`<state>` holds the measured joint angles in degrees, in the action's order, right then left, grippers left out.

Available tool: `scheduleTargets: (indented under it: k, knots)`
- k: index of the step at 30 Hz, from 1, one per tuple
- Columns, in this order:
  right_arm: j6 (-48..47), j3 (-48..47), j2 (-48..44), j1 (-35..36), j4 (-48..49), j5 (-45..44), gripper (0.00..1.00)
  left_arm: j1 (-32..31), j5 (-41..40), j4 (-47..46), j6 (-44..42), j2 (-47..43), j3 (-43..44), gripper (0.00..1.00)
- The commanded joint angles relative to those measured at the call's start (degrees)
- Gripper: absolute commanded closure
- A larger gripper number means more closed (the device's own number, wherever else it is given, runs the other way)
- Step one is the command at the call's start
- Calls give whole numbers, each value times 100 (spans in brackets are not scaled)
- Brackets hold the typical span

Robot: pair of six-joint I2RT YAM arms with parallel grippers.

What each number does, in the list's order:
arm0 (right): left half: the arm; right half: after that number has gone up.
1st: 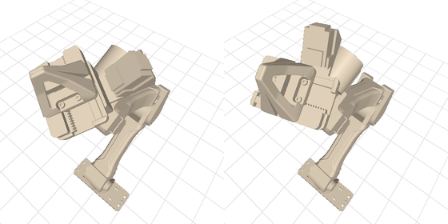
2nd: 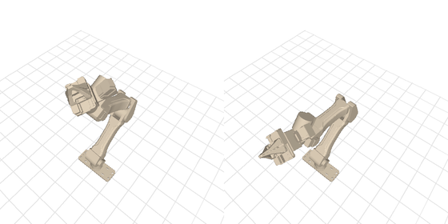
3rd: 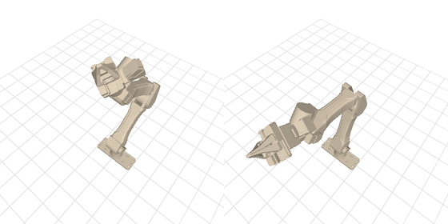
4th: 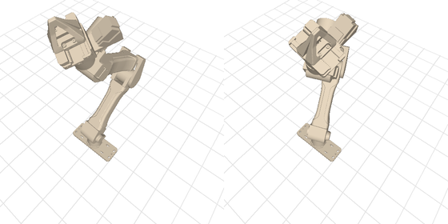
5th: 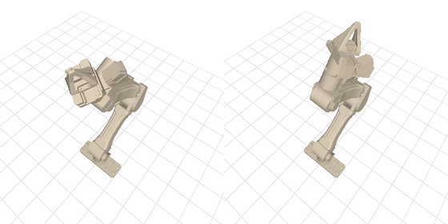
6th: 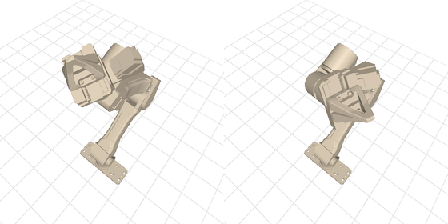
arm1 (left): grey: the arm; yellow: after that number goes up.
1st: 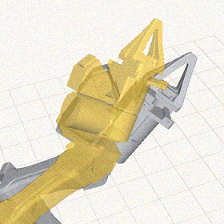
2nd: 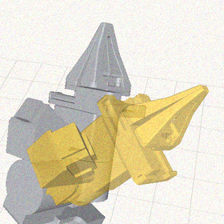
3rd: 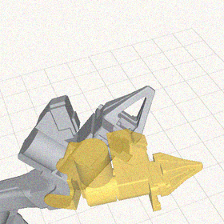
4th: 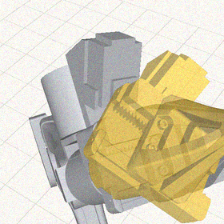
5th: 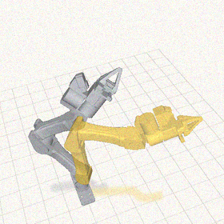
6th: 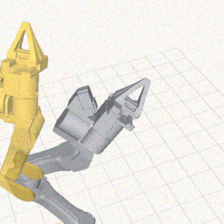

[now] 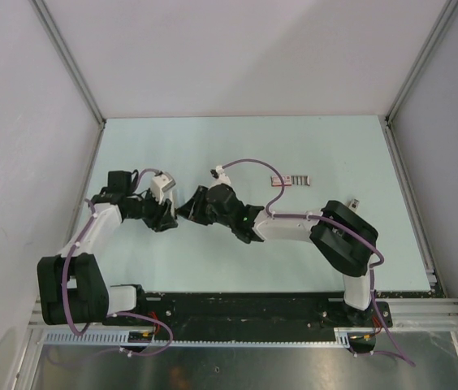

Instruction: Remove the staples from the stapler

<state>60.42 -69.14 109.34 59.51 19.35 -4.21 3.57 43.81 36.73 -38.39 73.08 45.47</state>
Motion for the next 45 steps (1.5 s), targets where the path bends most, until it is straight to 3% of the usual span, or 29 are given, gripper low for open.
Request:
scheduleTargets:
  k: [1, 3, 7, 13, 19, 30, 33, 39, 45]
  knots:
    - [95, -266, 10, 25, 374, 111, 100, 72, -17, -72, -392, -224, -169, 52]
    - [104, -266, 22, 10, 389, 148, 100, 73, -56, -75, -409, -281, -218, 57]
    - [92, -266, 32, 9, 387, 230, 100, 72, -209, -70, -370, -231, -168, 77]
    - [-30, -167, -48, -6, 235, 345, 100, 73, -413, -108, -509, -303, -137, 88]
    - [-243, 176, -257, -148, 278, 584, 100, 73, -761, -209, -782, -560, -252, 91]
    - [-1967, 211, -243, -887, -476, 2371, 100, -68, -1912, -1065, -1609, -618, -445, 94]
    - [-2458, 216, -369, -912, -799, 2395, 100, -240, -2170, -1290, -1664, -558, -479, 94]
    - [-3508, 217, -573, -926, -1305, 2087, 100, -1240, -3182, -2382, -1929, -758, -1220, 93]
    - [-3848, 217, -624, -934, -1389, 1852, 100, -1794, -3769, -3086, -1977, -675, -1620, 94]
